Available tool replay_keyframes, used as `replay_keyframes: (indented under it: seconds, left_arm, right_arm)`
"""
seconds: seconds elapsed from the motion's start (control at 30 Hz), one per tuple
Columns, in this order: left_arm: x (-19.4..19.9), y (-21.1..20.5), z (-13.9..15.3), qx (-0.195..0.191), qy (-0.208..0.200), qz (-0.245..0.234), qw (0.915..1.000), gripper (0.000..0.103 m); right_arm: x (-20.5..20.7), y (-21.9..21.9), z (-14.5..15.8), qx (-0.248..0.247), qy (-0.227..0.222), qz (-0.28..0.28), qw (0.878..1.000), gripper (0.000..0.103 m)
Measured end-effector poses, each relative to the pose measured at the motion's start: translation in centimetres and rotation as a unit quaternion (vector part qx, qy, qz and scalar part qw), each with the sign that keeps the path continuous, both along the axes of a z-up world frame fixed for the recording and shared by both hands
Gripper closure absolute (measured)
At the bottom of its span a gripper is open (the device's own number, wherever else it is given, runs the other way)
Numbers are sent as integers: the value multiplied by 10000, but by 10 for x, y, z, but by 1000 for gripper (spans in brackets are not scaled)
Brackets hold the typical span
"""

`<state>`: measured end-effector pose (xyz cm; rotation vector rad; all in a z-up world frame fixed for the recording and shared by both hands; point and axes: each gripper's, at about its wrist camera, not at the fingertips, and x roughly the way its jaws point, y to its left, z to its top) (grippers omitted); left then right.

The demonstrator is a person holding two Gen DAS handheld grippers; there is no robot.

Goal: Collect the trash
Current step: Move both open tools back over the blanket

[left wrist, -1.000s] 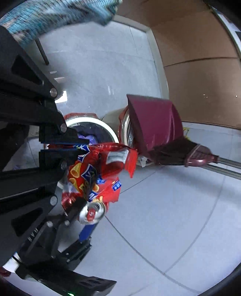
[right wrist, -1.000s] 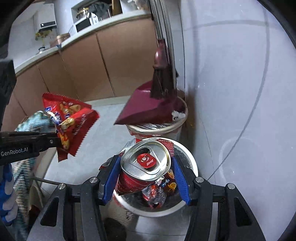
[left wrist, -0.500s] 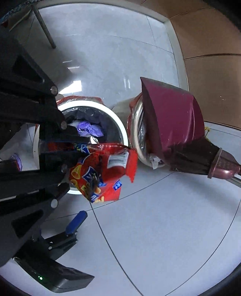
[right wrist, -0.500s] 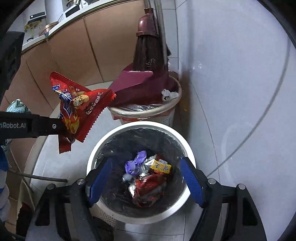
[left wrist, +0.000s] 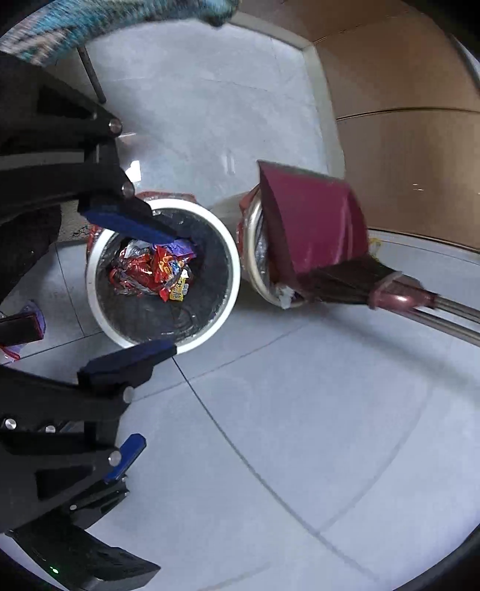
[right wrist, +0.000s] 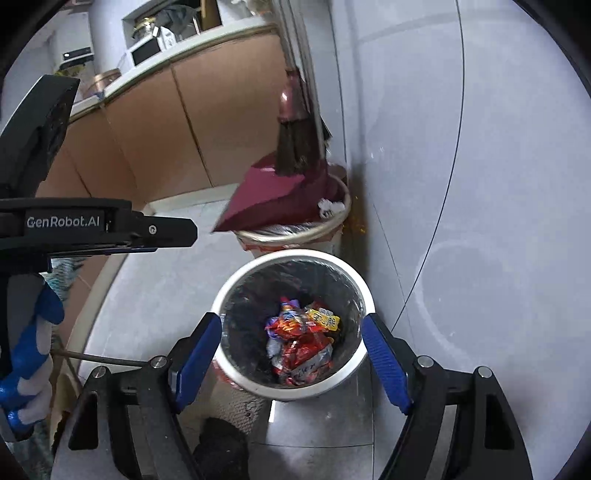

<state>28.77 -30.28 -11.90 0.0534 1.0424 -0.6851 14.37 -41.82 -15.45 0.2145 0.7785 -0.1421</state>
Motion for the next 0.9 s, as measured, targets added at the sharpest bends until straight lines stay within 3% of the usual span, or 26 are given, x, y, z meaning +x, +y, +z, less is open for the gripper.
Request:
replay_keyframes:
  seconds: [0.17,0.33,0.47,0.7,0.9]
  left_arm:
    - [-45,39,46,-28,-659,242,9975,51]
    - [-99,87,88,3,-1431,588,9880,51]
    - [-146,126,115,4,-2006,877,9757,51]
    - [-210,181,144,38,-2505,1055,9623,51]
    - [-262,219,165,45,-3031,1283,9443,46]
  right_arm:
    - [-26,20,40,-60,-315,45,9995,11]
    - [-57,40,81,-152,-666,52,9976,0]
    - [-83,62,110,-281,-963,180,9948,0]
    - [-127,107,152,-382,-1558,483,9859,0]
    - [-158,142,176,-380,-2010,946,9743,0]
